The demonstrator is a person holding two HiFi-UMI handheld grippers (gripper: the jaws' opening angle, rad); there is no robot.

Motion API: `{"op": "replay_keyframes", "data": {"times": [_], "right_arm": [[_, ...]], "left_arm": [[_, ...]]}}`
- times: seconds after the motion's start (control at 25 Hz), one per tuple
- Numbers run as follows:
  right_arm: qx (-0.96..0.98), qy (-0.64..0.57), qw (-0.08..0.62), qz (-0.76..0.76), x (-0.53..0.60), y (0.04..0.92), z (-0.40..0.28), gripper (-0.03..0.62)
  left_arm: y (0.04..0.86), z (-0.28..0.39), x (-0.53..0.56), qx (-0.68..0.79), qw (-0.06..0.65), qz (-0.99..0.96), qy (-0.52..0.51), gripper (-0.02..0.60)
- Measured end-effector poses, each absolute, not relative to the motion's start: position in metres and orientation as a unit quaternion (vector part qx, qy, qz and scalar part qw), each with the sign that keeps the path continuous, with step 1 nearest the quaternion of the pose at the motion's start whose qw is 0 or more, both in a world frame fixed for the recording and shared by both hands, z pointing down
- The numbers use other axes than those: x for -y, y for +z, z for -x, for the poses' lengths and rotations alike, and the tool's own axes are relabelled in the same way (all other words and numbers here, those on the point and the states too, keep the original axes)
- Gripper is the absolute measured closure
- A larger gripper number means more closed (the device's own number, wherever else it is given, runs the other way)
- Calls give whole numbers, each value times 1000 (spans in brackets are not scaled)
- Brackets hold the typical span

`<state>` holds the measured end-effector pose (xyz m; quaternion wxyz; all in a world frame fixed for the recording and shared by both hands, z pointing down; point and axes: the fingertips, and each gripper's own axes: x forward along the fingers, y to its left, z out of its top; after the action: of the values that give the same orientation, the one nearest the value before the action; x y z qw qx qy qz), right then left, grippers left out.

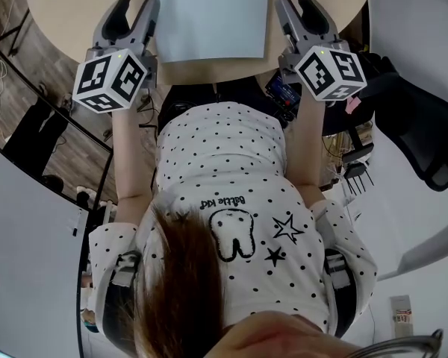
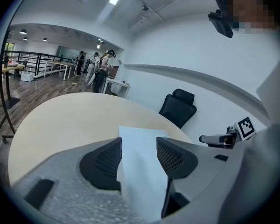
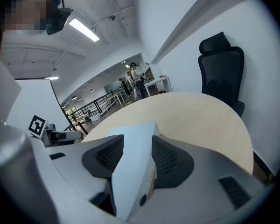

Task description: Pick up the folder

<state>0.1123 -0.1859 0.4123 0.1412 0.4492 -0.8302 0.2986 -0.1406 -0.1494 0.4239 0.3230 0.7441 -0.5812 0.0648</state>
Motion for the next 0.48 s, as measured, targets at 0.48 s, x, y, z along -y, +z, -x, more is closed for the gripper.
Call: {"op": "replay_keyframes", "data": {"times": [0.48], "right_arm": [[827, 330, 150, -431, 180, 434, -102, 396]], "left_arm": [[452, 125, 145, 568, 354, -738, 82, 344]]}}
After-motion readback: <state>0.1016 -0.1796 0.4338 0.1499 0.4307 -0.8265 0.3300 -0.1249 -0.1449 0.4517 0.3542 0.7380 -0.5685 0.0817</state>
